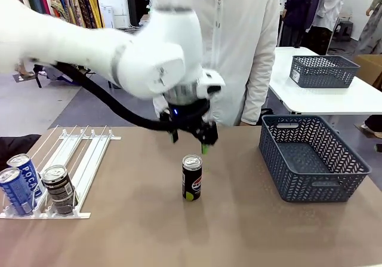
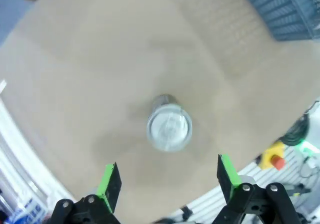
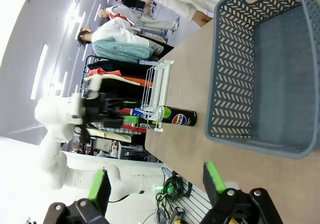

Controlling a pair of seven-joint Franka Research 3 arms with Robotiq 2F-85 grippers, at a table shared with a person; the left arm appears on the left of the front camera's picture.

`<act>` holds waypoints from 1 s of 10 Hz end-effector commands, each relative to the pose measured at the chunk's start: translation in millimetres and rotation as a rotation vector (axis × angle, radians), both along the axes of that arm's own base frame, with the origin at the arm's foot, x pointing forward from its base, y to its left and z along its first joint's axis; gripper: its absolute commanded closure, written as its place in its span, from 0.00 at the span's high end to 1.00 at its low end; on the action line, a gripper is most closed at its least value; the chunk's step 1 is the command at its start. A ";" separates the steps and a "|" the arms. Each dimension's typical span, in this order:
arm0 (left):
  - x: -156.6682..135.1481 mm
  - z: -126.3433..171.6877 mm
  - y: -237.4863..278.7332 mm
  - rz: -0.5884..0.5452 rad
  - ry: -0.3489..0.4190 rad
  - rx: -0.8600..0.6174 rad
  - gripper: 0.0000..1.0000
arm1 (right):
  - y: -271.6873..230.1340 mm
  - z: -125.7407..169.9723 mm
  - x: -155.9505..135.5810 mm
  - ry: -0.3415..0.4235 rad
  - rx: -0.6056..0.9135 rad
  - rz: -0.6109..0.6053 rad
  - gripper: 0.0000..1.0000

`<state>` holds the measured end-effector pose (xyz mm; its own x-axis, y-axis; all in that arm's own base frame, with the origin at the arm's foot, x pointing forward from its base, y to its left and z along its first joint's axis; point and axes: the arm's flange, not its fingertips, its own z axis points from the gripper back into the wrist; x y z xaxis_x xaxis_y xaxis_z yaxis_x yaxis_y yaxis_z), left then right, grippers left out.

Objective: Retrieve and store the cans from the dispenser.
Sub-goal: Pick up one can from the Automatic Can Dispenser and place it in the middle of the table.

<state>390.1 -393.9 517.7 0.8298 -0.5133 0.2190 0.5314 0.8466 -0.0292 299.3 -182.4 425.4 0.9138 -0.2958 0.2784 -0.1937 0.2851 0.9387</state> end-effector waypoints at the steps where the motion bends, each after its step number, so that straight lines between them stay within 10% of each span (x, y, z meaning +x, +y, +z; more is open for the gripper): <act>1: -36.4 73.8 91.8 0.057 0.032 -0.133 1.00 | -3.0 2.2 -1.6 -0.011 -0.003 0.014 1.00; 5: -54.6 132.6 359.5 0.114 0.329 -0.666 1.00 | -3.0 2.2 -1.6 -0.011 -0.003 0.014 1.00; 9: -108.1 12.8 571.7 0.334 0.396 -1.290 1.00 | -3.0 2.2 -1.6 -0.011 -0.003 0.014 1.00; 10: -138.8 -14.7 571.2 0.238 0.403 -1.328 1.00 | -3.0 2.2 -1.6 -0.011 -0.003 0.014 1.00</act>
<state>245.5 199.8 517.9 0.9915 0.0606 0.1154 0.1000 0.2145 -0.9716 298.6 -183.3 425.3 0.9132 -0.2983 0.2777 -0.1926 0.2847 0.9391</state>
